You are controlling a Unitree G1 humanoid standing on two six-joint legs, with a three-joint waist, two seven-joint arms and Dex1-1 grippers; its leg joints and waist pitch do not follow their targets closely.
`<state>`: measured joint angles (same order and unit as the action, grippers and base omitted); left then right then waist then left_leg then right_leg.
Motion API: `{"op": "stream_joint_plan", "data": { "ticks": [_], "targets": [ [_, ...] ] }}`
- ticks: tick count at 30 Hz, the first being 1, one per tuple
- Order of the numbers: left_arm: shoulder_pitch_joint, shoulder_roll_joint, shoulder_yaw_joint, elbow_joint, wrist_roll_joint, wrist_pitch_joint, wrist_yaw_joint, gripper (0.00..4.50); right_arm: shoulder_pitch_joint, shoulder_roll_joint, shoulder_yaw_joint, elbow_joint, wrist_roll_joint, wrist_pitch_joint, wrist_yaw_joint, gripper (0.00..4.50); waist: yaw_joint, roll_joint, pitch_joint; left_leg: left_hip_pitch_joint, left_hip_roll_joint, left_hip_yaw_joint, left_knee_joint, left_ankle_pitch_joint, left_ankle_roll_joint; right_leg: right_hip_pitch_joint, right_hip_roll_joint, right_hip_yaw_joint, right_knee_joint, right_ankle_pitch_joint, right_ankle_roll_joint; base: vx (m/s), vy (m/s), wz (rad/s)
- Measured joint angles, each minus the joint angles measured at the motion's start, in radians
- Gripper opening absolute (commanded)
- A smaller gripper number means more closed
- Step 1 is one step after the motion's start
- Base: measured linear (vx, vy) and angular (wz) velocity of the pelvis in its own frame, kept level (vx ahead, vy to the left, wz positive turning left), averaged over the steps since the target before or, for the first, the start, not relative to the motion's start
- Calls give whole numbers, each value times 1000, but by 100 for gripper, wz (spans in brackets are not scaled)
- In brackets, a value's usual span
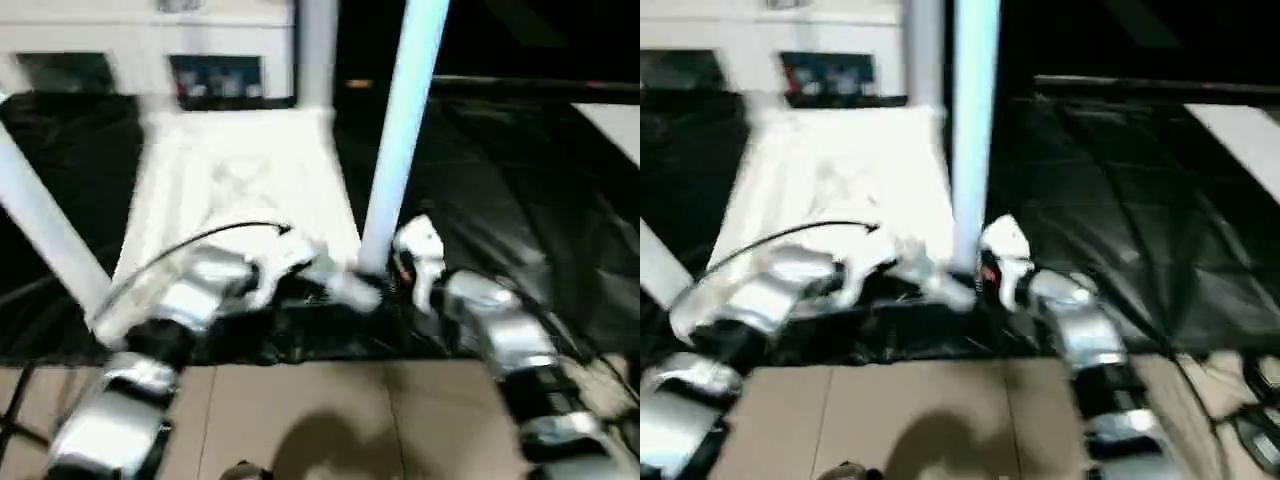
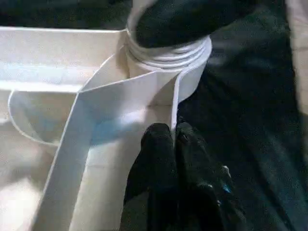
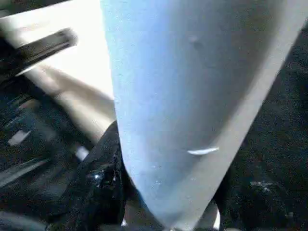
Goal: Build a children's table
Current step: Rotate leg to tighten
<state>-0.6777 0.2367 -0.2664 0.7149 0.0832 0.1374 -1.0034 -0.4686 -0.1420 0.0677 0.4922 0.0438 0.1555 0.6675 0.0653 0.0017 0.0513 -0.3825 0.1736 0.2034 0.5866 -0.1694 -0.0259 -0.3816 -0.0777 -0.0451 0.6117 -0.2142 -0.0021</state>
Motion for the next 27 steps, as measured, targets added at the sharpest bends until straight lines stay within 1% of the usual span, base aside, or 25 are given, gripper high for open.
{"op": "stream_joint_plan", "data": {
  "ticks": [1, 3, 4, 5, 6, 7, 8, 9, 10, 11, 12, 13, 15, 19, 20, 21, 24, 26, 27],
  "targets": [
    [0, -9, 2, -3, 1, 10, 18, 0, -3, 9, -4, 4, -4, 2, -33, 198, -5, 0, 0, 0, 0, 0, 0, 0, 0, 0, 0, 0, -1, 0, 0, 0, 0, 0],
    [1, -39, 16, -7, 8, 41, 84, 0, -18, 62, -26, 26, -21, 6, -157, 198, -14, 0, 0, 1, 0, 0, 0, 0, 0, -1, 0, 0, -1, 1, 0, 0, 0, 0],
    [1, -48, 20, -11, 11, 51, 112, 0, -26, 84, -29, 35, -31, 5, -214, 232, -17, 0, 0, 1, 0, 0, -1, 0, 0, -2, 0, 1, -1, 1, 0, 0, 0, 0],
    [1, -52, 25, -11, 11, 55, 125, 0, -33, 104, -35, 46, -41, 1, -251, 253, -21, 1, 0, 0, 0, 0, -1, 0, 0, -2, 0, 0, -1, 2, 0, 0, 0, 0],
    [1, -54, 29, -11, 11, 55, 129, 0, -39, 119, -40, 56, -43, -6, -275, 267, -25, 1, 0, 0, -1, 0, -1, 0, 0, -3, 0, 0, -1, 3, 1, 0, 0, 0],
    [1, -55, 30, -11, 11, 55, 130, 0, -40, 123, -41, 58, -43, -9, -280, 267, -26, 1, 0, 0, -1, -1, -1, 0, 0, -3, 0, 0, -1, 4, 0, 0, 0, 0],
    [1, -55, 30, -11, 11, 51, 130, 0, -40, 125, -41, 58, -41, -10, -279, 289, -26, 1, 0, 0, -1, -1, -1, 0, 0, -3, 0, 1, -1, 5, -1, 0, 0, 0],
    [1, -55, 30, -11, 11, 48, 130, 0, -40, 125, -41, 57, -41, -11, -279, 289, -26, 1, 0, 0, -1, 0, -1, 0, 0, -3, 0, 1, -1, 7, -4, 0, 0, 0],
    [2, -52, 30, -11, 11, 42, 123, 0, -40, 124, -41, 55, -41, -11, -270, 313, -26, 1, 0, 0, -1, 0, -1, 0, 0, -3, 0, 0, -1, 8, -5, 0, 0, 0],
    [2, -50, 30, -11, 11, 40, 117, 0, -39, 123, -41, 53, -41, -11, -256, 316, -26, 1, 0, 0, -1, 0, -2, 0, 0, -3, 0, 0, -1, 8, -5, 0, 0, 0],
    [2, -47, 30, -12, 11, 38, 103, 0, -35, 113, -39, 45, -40, -11, -226, 326, -26, 2, 0, 0, -1, -1, -2, 0, 0, -3, 0, 0, -1, 9, -5, 0, 0, 0],
    [2, -45, 30, -13, 11, 37, 93, 0, -32, 104, -38, 39, -40, -11, -202, 326, -26, 2, 0, 0, -1, -1, -2, 0, 0, -3, 0, 0, -1, 9, -5, 0, 0, 0],
    [15, -15, 26, -28, -1, 14, 33, 0, -21, 37, 11, 19, -39, -27, -81, 326, -26, 3, 0, 0, 0, -1, -3, 0, 0, -3, 0, 0, -1, 9, -4, 0, 0, 0],
    [20, 13, 23, -32, -14, -14, -44, 0, -17, -25, 46, 17, -38, -60, 48, 326, -23, 3, 0, -1, 0, -1, -4, 0, 0, -4, 0, -1, -1, 7, -3, 0, 0, 0],
    [20, 20, 23, -30, -22, -19, -74, 0, -17, -61, 65, 14, -37, -76, 110, 326, -21, 3, 0, -1, 0, -1, -4, 0, 0, -4, 0, -1, -2, 7, -3, 0, 0, 0],
    [21, 31, 22, -24, -33, -28, -114, 0, -17, -105, 88, 7, -36, -91, 192, 326, -13, 3, 0, -1, 0, -1, -5, 0, 0, -4, 0, -1, -2, 7, -3, 0, 0, 0],
    [20, 43, 14, -14, -43, -41, -194, 0, -18, -137, 104, -2, -32, -102, 315, 326, 3, 3, 0, -1, 0, -1, -4, 0, 0, -4, 0, -2, -2, 6, -3, 0, 0, 0],
    [19, 51, 12, -8, -43, -50, -227, 0, -18, -149, 106, -3, -15, -100, 371, 326, 9, 3, 0, -1, 0, -1, -3, 0, 0, -4, 0, -2, -1, 6, -4, 0, 0, 0],
    [17, 53, 10, -2, -44, -55, -246, 0, -17, -155, 107, -4, -6, -96, 403, 311, 12, 3, 0, -1, 0, -1, -2, 0, 0, -3, 0, -1, -1, 7, -4, 0, 0, 0]
  ]
}}
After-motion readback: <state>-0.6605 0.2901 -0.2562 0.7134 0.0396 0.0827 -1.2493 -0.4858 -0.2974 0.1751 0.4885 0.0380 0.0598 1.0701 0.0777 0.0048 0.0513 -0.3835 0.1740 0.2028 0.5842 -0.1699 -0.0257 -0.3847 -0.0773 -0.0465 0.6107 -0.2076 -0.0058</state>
